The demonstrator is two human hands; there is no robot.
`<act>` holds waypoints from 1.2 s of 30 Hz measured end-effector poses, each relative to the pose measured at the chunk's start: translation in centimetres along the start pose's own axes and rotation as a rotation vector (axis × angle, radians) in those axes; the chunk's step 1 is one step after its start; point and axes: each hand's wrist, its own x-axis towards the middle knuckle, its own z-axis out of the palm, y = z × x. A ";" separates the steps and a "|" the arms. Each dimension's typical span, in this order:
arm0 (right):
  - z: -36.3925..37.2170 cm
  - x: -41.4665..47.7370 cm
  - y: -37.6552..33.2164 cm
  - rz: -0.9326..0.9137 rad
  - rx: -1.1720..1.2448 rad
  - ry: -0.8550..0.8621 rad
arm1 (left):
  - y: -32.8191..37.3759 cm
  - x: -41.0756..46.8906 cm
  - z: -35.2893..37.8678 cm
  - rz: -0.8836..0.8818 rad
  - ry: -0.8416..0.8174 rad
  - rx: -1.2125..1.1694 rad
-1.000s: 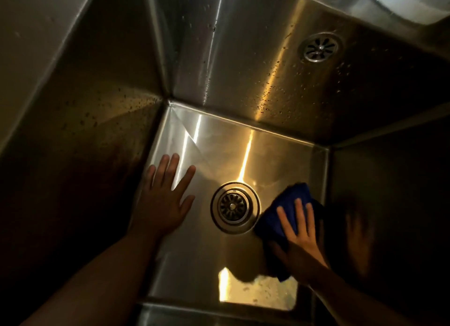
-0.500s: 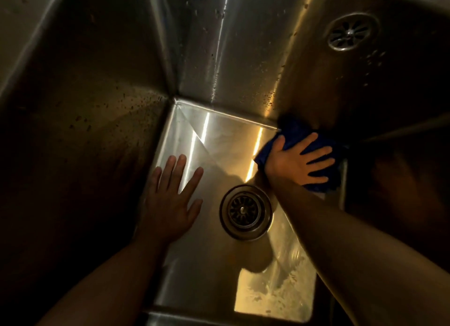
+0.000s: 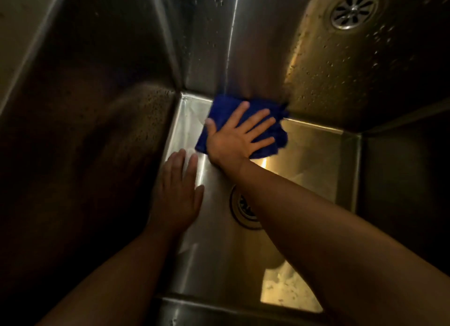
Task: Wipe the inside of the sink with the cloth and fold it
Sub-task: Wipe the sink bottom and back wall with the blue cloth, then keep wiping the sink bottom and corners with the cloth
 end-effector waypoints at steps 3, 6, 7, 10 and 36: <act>-0.1 -1.8 0.2 -0.435 -0.101 -0.157 | 0.4 -0.4 -2.0 -0.097 0.067 -0.086; -1.0 -2.7 0.9 -0.800 -0.137 -0.281 | 0.7 -0.7 -4.5 -0.155 0.127 -0.159; -1.2 -3.1 1.0 -0.840 -0.133 -0.311 | 0.8 -0.8 -5.3 -0.153 0.142 -0.169; -1.1 -5.9 1.7 -0.928 -0.174 -0.359 | 1.1 -0.9 -7.5 -0.122 0.146 -0.159; -12.7 -17.0 26.3 -0.802 -0.629 -0.787 | 2.7 -2.0 -11.6 -0.068 -0.212 -0.153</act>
